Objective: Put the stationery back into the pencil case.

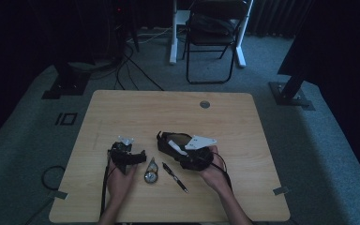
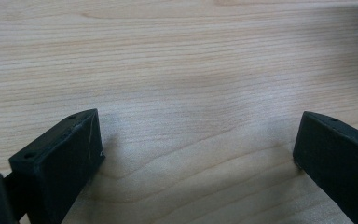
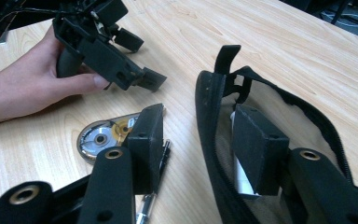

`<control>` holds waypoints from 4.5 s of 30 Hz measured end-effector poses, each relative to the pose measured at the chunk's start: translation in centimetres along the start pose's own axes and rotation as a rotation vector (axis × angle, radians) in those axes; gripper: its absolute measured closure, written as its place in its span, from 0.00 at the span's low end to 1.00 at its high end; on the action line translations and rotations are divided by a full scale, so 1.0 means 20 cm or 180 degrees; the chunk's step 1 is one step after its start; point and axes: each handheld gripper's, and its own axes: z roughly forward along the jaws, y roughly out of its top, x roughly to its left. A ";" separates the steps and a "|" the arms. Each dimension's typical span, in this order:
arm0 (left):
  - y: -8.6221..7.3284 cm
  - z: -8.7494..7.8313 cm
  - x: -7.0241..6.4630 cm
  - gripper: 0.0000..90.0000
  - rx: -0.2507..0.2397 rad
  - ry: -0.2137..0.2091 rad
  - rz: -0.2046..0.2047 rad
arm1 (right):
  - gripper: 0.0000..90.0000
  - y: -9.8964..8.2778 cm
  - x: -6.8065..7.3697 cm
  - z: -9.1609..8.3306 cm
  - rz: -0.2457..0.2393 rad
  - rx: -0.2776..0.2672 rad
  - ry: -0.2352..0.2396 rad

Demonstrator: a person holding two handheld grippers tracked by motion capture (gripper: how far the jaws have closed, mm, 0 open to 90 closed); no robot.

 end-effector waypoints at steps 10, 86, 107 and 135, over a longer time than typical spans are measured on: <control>0.00 0.00 0.00 0.02 0.0001 0.0001 0.0001 | 0.59 -0.02 0.04 0.03 -0.0044 0.0049 0.0064; 0.00 0.00 0.00 0.02 -0.0002 0.0001 -0.0002 | 0.83 -0.30 0.17 0.22 -0.0082 0.0662 0.0089; 0.00 0.00 0.00 0.02 -0.0002 0.0001 -0.0005 | 0.86 -0.31 0.19 0.25 -0.0121 0.0698 0.0065; 0.00 0.00 0.00 0.02 -0.0001 0.0000 -0.0003 | 0.89 -0.29 0.22 0.20 -0.0143 0.0572 -0.0113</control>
